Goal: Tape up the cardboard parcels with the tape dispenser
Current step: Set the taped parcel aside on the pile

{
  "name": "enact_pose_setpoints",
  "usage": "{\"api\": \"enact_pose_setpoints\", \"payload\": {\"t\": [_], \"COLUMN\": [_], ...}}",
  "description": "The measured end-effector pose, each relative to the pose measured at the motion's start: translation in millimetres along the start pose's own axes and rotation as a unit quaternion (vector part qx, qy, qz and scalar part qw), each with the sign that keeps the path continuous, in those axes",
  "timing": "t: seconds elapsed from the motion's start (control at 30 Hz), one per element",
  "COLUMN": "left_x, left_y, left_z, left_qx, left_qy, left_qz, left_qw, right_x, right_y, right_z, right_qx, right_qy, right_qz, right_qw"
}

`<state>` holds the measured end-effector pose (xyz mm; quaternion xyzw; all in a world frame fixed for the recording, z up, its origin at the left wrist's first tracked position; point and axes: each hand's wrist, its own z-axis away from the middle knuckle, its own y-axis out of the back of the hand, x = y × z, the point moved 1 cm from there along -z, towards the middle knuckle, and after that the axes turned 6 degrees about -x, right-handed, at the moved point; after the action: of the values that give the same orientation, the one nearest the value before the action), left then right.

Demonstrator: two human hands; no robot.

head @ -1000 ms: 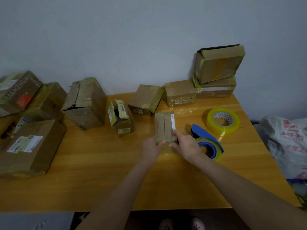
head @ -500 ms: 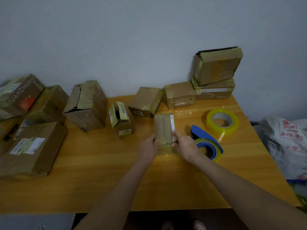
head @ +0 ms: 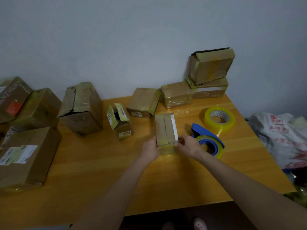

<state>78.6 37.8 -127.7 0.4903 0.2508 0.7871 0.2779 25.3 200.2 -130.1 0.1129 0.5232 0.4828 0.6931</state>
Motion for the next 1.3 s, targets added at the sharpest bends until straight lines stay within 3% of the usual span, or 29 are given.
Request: {"api": "enact_pose_setpoints", "payload": {"t": [0.17,0.23,0.33,0.47,0.57,0.7,0.9,1.03,1.2,1.3], "left_x": [10,20,35,39,27,-9,-85,-165,-273,-314], "left_y": [14,17,38,93,137,189,270,330,380,396], "left_z": [-1,4,9,20,33,55,76,92,129,149], "left_qx": [0.006,0.003,0.096,0.234,0.3,0.37,0.429,0.427,0.365,0.331], "left_qy": [0.055,0.047,0.019,-0.01,-0.012,-0.006,-0.008,0.039,0.16,0.215], "left_qz": [0.17,0.227,0.27,0.271,0.255,0.239,0.223,0.135,0.048,0.016], "left_qw": [0.984,0.973,0.958,0.934,0.919,0.898,0.875,0.893,0.916,0.919], "right_x": [-4,-15,-42,-100,-153,-220,-322,-391,-452,-475], "right_y": [-5,-5,8,17,12,-7,-72,-142,-247,-294], "right_z": [2,-4,-15,-22,-19,-18,-21,-31,-28,-23], "right_qx": [0.01,0.034,0.105,0.139,0.112,0.02,0.049,0.034,-0.076,-0.1], "right_qy": [-0.037,-0.027,0.013,0.127,0.193,0.224,0.262,0.25,0.181,0.174], "right_qz": [-0.147,-0.159,-0.178,-0.238,-0.262,-0.303,-0.28,-0.247,-0.187,-0.179], "right_qw": [0.988,0.986,0.978,0.953,0.939,0.926,0.923,0.936,0.963,0.963]}}
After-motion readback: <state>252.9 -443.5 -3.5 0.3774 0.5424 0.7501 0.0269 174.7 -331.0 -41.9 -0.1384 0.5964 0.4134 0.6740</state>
